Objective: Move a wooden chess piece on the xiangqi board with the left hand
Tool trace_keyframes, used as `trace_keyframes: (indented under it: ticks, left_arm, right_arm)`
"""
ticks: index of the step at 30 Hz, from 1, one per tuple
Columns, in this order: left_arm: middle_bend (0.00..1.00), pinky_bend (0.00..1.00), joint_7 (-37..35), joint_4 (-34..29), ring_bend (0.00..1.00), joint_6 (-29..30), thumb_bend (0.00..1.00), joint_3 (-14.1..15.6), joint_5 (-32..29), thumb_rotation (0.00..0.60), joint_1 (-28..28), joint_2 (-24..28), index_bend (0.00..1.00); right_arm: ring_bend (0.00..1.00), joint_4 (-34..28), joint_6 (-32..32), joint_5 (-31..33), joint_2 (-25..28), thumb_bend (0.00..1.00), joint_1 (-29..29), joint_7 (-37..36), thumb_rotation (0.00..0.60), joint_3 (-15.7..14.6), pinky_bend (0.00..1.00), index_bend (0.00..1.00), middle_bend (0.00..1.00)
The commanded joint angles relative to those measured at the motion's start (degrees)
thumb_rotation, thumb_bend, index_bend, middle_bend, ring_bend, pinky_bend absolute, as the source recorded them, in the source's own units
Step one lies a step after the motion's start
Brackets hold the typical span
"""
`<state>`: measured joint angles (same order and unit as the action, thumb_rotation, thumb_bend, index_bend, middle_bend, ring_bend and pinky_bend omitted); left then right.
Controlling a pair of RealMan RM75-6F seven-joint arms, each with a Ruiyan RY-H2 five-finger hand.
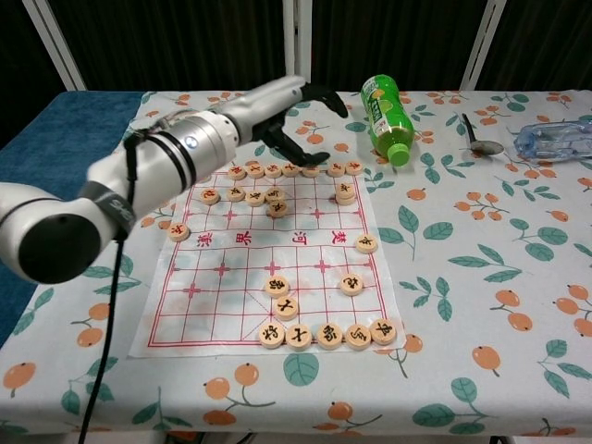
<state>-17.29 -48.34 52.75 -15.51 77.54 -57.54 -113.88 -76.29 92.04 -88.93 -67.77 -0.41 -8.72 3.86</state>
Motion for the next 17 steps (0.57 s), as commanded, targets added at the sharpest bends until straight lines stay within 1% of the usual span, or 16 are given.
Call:
trace_keyframes:
  ticks: [1,2,5,6,8,9,11,13,15,17]
  left_arm:
    - [0.13,0.00,16.0,-19.8,0.00,10.2,0.31,3.4,-0.7,0.600,11.0,15.4,0.22]
    - [0.13,0.00,19.8,-24.2,0.00,12.8,0.30,4.7,-0.7,0.600,13.7,19.0,0.21]
    - [0.12,0.00,26.7,-32.5,0.00,18.4,0.29,8.1,-0.3,0.600,19.7,26.6,0.19]
    - [0.12,0.00,29.0,-35.2,0.00,20.9,0.28,9.7,0.0,0.600,22.3,29.5,0.19]
    - [0.12,0.00,31.2,-38.0,0.00,24.4,0.27,12.3,0.9,0.600,26.1,33.4,0.17]
    - [0.12,0.00,31.9,-39.1,0.00,26.4,0.26,14.1,1.6,0.600,28.5,35.7,0.16]
    - [0.11,0.00,31.6,-39.6,0.00,29.5,0.24,16.4,2.5,0.600,32.0,38.1,0.15]
    - [0.10,0.00,29.0,-39.2,0.00,32.3,0.24,18.4,2.9,0.600,35.8,39.8,0.14]
    - [0.10,0.00,25.8,-37.7,0.00,34.5,0.24,20.1,3.5,0.600,39.1,40.9,0.14]
    - [0.10,0.00,24.2,-35.9,0.00,36.4,0.23,21.3,4.6,0.600,41.5,41.4,0.13]
  right_arm:
    - [0.00,-0.4,-0.2,-0.5,0.0,0.26,0.4,0.7,0.600,-0.1,0.00,0.00,0.00]
    - [0.00,-0.5,-0.4,-0.6,-0.1,0.26,0.6,1.1,0.600,-0.1,0.00,0.00,0.00]
    - [0.00,-0.9,-1.1,-0.8,-0.2,0.26,1.1,2.2,0.600,-0.3,0.00,0.00,0.00]
    - [0.00,-1.0,-1.6,-0.9,-0.3,0.26,1.3,2.8,0.600,-0.4,0.00,0.00,0.00]
    - [0.00,-1.3,-2.2,-0.9,-0.5,0.26,1.8,3.8,0.600,-0.4,0.00,0.00,0.00]
    - [0.00,-1.5,-2.7,-0.9,-0.7,0.26,2.0,4.5,0.600,-0.5,0.00,0.00,0.00]
    - [0.00,-1.7,-3.3,-0.8,-0.9,0.26,2.5,5.7,0.600,-0.4,0.00,0.00,0.00]
    - [0.00,-2.0,-3.8,-0.7,-1.1,0.26,2.9,7.2,0.600,-0.3,0.00,0.00,0.00]
    - [0.00,-2.6,-4.1,-0.7,-1.2,0.26,3.3,8.2,0.600,-0.2,0.00,0.00,0.00]
    - [0.00,-3.1,-4.4,-0.6,-1.2,0.26,3.5,9.0,0.600,-0.1,0.00,0.00,0.00]
